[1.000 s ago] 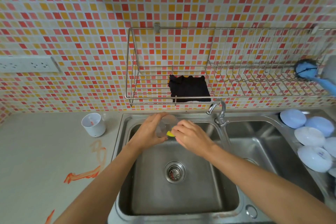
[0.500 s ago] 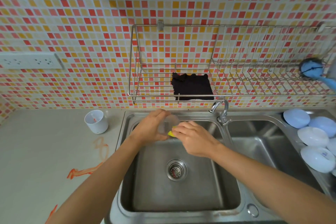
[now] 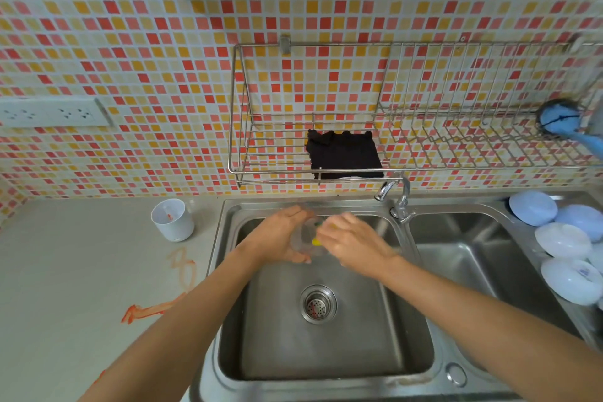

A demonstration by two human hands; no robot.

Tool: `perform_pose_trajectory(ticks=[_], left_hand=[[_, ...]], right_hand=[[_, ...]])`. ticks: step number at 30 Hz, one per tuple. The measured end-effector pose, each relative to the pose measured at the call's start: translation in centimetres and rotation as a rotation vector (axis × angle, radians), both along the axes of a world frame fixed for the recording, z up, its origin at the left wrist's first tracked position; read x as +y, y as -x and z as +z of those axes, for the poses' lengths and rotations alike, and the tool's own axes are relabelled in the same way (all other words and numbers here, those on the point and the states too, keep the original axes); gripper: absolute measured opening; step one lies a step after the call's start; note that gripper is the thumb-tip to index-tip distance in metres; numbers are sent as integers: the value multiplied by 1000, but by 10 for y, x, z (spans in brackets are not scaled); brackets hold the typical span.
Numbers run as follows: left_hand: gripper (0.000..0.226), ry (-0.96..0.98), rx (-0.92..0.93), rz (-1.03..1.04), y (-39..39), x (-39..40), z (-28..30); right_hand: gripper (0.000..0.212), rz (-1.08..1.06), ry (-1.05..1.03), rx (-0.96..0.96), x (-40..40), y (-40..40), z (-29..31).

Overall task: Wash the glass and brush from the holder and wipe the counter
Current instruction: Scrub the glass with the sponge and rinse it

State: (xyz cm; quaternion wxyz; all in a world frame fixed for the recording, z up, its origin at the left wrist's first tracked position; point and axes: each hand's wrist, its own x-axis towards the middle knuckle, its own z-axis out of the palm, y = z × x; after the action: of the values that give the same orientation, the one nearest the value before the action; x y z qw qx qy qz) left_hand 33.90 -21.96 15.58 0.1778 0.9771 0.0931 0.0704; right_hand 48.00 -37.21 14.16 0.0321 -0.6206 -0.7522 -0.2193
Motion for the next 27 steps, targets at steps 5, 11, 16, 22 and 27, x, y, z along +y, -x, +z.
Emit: perform_pose_trajectory(ticks=[5,11,16,22,27], left_hand=[[80,79,-84,9,-5,12,9],[83,114,-74,37,-4,17,8],[95,178,-94,121,1,10,0],[84,4,-214,200,-1,13,-6],[79,-53,-136,81,-2,17,-5]], right_hand=[[31,-32,-65,10,5,-6,3],[25,-58,-135,68,9,-4,-5],[39,-41,-229,95,10,3,-3],[24,-38,-202,164,17,11,-12],[31,35,-77,0,21,1,-3]])
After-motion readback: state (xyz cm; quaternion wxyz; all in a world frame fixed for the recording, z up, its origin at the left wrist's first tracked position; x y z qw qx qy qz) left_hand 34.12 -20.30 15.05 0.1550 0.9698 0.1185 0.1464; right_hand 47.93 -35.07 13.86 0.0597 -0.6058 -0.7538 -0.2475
